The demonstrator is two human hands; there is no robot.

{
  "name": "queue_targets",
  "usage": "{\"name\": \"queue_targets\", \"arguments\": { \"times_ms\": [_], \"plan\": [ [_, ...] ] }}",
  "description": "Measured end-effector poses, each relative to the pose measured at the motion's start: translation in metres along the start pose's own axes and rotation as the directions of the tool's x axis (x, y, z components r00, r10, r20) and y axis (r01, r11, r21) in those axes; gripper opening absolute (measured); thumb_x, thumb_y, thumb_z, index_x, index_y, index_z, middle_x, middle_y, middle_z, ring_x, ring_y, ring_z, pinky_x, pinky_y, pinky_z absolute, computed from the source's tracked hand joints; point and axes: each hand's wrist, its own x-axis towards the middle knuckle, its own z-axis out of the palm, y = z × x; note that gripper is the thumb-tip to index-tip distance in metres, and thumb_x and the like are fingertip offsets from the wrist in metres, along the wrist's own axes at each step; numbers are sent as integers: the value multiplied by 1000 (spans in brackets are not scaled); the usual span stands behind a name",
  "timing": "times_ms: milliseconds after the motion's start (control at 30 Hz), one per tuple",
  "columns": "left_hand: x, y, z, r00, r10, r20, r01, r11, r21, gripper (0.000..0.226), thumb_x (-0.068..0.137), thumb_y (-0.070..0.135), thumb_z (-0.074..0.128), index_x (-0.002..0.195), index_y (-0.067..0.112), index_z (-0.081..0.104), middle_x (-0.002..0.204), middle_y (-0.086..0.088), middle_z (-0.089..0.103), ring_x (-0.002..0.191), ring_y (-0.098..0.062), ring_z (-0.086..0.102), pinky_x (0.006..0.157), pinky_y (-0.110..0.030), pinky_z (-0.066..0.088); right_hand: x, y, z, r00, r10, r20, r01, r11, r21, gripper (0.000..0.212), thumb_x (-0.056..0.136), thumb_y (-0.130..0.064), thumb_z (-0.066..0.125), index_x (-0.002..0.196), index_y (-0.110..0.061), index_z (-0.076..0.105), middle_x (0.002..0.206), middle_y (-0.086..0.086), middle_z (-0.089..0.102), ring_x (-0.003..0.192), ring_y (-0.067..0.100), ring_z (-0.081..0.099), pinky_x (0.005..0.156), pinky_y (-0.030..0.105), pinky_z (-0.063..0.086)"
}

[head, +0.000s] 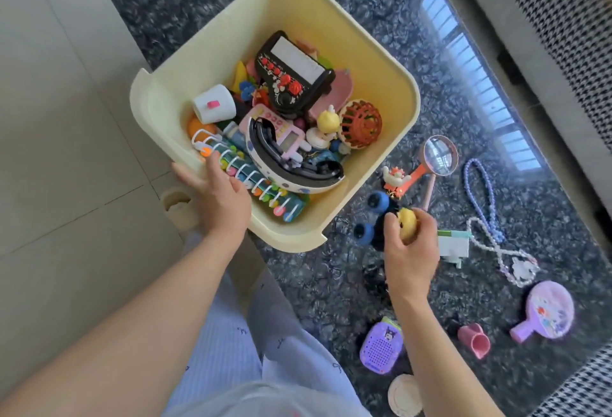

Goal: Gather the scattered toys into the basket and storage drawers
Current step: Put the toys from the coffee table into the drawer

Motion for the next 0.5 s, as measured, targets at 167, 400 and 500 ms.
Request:
{"name": "queue_targets", "arguments": {
  "times_ms": [167, 400, 500],
  "plan": [
    [-2, 4, -1, 1000, 7, -9, -7, 1000, -17, 52, 88, 0, 43, 138, 10, 38, 150, -31, -9, 127, -49, 32, 95, -36, 35, 31, -94, -6, 881, -473, -14, 468, 868, 167, 50, 83, -31, 64, 125, -11, 48, 112, -8, 56, 103, 2, 56, 90, 22, 46],
    [4, -5, 3, 995, 91, -49, -93, 995, -28, 51, 81, 0, 48, 130, 9, 49, 146, -39, 1, 111, -59, 44, 90, -46, 43, 66, -110, 97, 687, -375, 623, 648, 704, -291, 53, 87, -33, 63, 133, -17, 43, 127, 6, 53, 122, 26, 45, 86, 37, 45],
    [7, -6, 5, 995, 93, -36, -93, 996, -8, 50, 81, 1, 47, 130, 9, 49, 146, -38, 1, 113, -60, 41, 92, -48, 41, 80, -107, 110, 770, -321, 551, 554, 765, -328, 52, 87, -34, 62, 132, -16, 44, 128, 8, 53, 119, 28, 47, 84, 36, 43]
  ]
}}
